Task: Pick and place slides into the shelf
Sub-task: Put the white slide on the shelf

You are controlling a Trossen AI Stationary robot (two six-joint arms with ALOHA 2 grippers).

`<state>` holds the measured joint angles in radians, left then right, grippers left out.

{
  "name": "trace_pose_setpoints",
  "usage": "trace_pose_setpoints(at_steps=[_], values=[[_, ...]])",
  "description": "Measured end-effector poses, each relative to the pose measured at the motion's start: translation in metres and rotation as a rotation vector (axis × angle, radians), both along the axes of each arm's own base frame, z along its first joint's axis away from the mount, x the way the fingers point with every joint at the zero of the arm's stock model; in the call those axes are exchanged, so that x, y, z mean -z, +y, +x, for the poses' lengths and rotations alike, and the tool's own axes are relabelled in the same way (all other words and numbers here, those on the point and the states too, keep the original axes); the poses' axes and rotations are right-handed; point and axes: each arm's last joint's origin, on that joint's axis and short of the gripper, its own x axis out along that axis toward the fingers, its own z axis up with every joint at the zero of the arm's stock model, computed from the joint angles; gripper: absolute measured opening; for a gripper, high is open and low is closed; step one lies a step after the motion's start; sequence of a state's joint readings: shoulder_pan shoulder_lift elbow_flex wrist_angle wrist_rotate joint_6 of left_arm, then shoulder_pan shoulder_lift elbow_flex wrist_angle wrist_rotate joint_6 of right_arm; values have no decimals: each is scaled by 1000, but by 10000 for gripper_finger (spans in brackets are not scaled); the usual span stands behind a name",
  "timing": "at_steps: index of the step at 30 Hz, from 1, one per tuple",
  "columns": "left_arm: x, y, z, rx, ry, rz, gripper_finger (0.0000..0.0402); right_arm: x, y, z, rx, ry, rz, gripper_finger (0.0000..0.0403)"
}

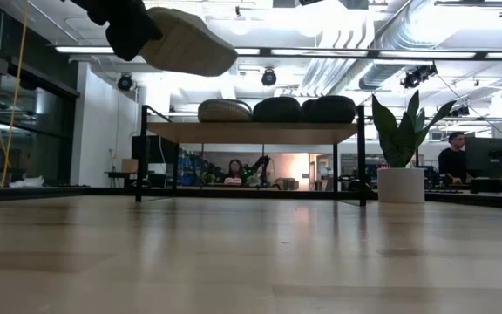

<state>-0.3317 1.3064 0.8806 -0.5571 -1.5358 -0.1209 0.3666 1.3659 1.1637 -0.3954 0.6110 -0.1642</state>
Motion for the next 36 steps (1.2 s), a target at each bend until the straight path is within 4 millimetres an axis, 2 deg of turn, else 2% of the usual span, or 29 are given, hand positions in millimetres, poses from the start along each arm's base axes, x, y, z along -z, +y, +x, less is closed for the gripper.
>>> trace_pose_setpoints(at_steps=[8,15,25,36], values=[[1,12,3,-35,-24,-35,17,0,0,0,-11,2,7,195],[4,30,4,-82,-18,-87,17,0,0,0,-15,3,10,195],[26,55,-4,-173,17,-123,17,0,1,0,-17,2,11,195],[24,60,1,-176,-79,-172,17,-1,1,1,-21,-9,9,195]])
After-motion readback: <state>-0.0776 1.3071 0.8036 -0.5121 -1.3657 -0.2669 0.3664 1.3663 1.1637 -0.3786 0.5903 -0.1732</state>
